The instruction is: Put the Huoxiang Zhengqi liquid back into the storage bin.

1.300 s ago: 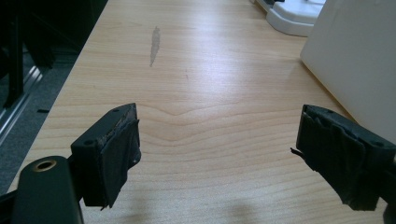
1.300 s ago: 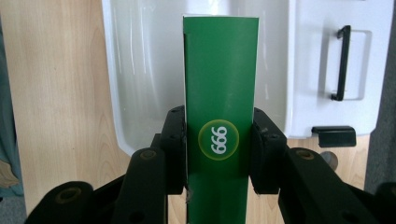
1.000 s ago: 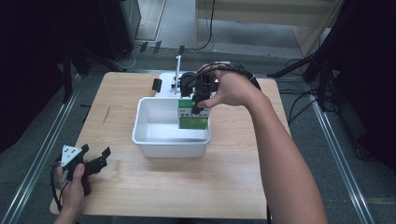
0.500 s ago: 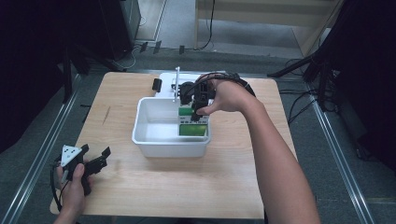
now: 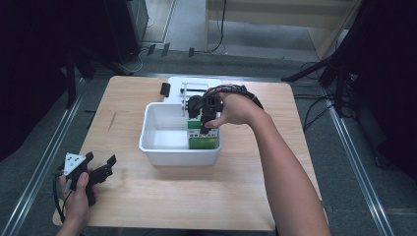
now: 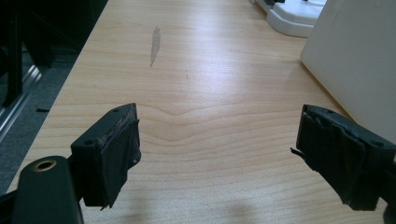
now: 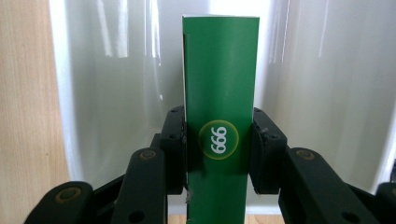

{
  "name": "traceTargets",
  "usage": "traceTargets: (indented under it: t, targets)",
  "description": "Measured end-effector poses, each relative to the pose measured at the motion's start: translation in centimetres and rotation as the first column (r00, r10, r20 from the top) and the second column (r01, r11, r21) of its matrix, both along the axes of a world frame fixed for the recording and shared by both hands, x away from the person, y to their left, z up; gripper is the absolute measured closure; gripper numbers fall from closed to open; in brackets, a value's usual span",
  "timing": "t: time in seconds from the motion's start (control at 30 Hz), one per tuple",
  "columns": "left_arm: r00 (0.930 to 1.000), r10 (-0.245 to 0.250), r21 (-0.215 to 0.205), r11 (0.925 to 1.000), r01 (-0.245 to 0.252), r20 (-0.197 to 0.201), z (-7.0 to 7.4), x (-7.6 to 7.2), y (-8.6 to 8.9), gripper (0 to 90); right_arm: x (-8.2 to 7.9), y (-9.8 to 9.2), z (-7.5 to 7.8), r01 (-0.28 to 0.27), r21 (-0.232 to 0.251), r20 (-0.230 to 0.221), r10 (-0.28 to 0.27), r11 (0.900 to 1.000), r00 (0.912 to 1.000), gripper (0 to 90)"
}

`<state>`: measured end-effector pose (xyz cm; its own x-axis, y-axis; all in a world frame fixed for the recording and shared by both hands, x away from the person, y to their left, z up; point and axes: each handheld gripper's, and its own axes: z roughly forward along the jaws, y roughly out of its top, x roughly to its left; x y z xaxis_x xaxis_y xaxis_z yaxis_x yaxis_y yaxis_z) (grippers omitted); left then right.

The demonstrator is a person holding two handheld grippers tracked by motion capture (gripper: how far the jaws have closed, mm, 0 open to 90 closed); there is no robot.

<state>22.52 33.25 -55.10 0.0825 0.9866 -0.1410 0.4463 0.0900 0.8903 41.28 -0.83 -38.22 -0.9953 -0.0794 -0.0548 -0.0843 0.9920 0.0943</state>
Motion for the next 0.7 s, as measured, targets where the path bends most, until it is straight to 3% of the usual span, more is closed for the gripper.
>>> traceTargets:
  t: [0.7]
  targets:
    - [1.0,0.0,-0.002,1.0,0.0,0.001,-0.01,0.01,0.0,14.0,0.65,-0.36,-0.44,0.037,0.035,-0.013,-0.037,0.999,0.9993,62.1]
